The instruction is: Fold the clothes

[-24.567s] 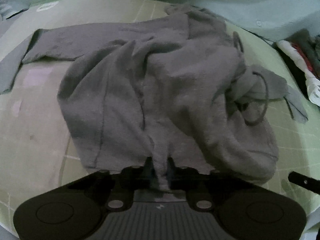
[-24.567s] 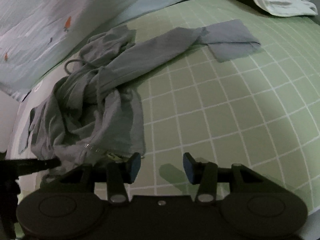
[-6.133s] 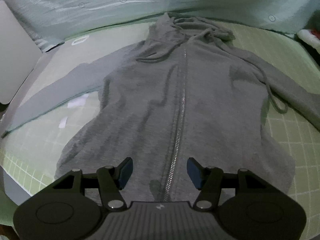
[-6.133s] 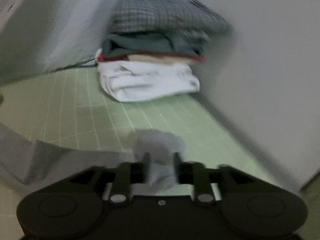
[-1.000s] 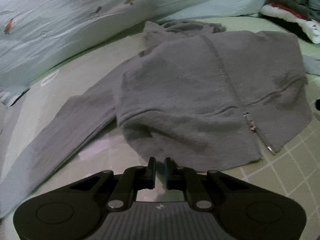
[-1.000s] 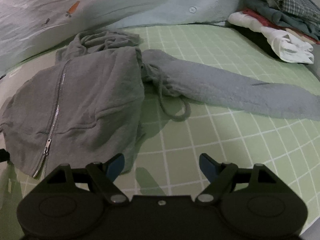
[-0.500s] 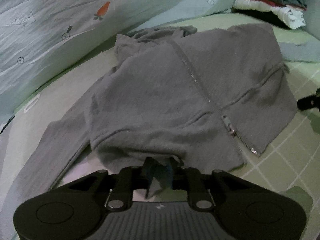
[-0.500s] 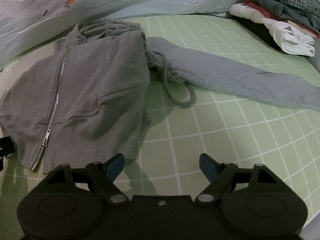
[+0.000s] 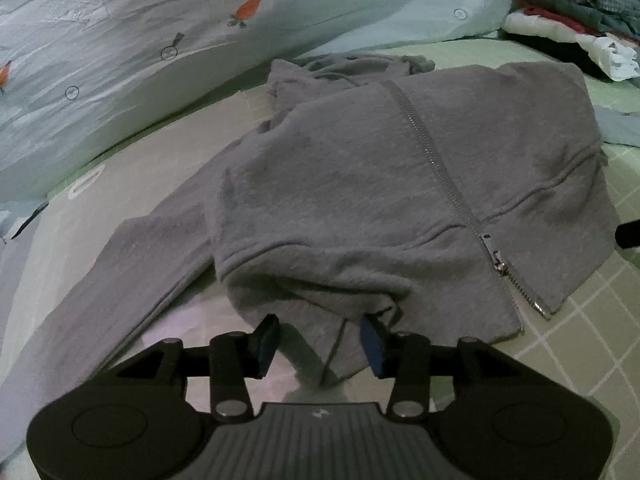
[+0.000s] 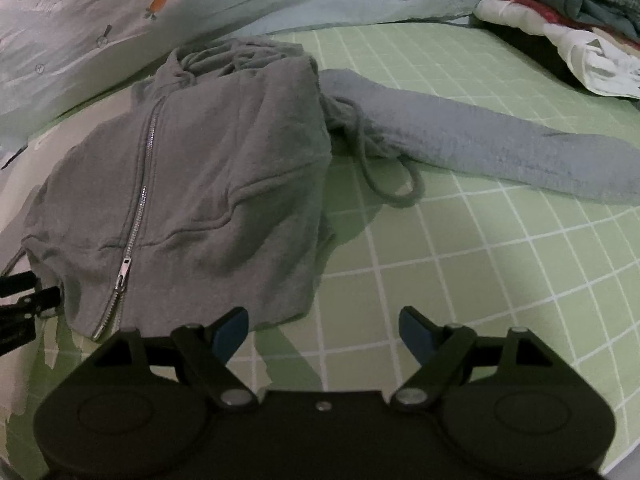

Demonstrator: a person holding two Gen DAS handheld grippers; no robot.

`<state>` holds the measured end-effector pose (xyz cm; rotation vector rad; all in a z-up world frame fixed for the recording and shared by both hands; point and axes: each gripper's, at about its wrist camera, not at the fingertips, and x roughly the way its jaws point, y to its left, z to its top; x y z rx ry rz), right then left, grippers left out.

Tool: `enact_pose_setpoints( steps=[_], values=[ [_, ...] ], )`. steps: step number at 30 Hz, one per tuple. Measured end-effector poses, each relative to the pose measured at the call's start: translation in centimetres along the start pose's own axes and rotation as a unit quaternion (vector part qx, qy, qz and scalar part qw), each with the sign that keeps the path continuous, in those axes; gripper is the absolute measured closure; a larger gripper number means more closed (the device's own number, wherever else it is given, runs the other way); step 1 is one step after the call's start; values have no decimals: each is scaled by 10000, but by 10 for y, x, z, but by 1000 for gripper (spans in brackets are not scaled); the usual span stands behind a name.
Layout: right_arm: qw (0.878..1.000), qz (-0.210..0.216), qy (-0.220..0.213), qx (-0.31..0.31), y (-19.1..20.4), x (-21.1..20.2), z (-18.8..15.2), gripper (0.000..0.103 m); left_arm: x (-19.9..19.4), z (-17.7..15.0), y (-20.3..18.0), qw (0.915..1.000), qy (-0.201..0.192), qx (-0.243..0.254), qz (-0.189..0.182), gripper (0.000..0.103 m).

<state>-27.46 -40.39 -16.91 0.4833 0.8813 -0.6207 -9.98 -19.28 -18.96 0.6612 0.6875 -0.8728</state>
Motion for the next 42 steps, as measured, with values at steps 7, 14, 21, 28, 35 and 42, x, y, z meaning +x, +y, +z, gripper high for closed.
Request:
enact_pose_setpoints(
  steps=[7, 14, 21, 28, 35, 42],
  values=[
    [10000, -15, -14, 80, -4, -3, -1, 20, 2, 1, 0, 9997, 34, -1, -252, 96],
    [10000, -42, 5, 31, -3, -1, -2, 20, -23, -13, 17, 9984, -77, -563, -64, 103],
    [9998, -76, 27, -202, 6, 3, -2, 15, -72, -54, 73, 9735, -52, -2265, 294, 103],
    [10000, 97, -12, 6, 5, 3, 4, 17, -74, -57, 83, 9612, -208, -2748, 116, 97],
    [9998, 30, -174, 53, 4, 0, 7, 21, -50, -24, 48, 9834, -117, -1812, -37, 76],
    [9971, -643, -242, -327, 1, -4, -1, 21, -24, -12, 36, 9881, 300, -1507, -27, 74]
  ],
)
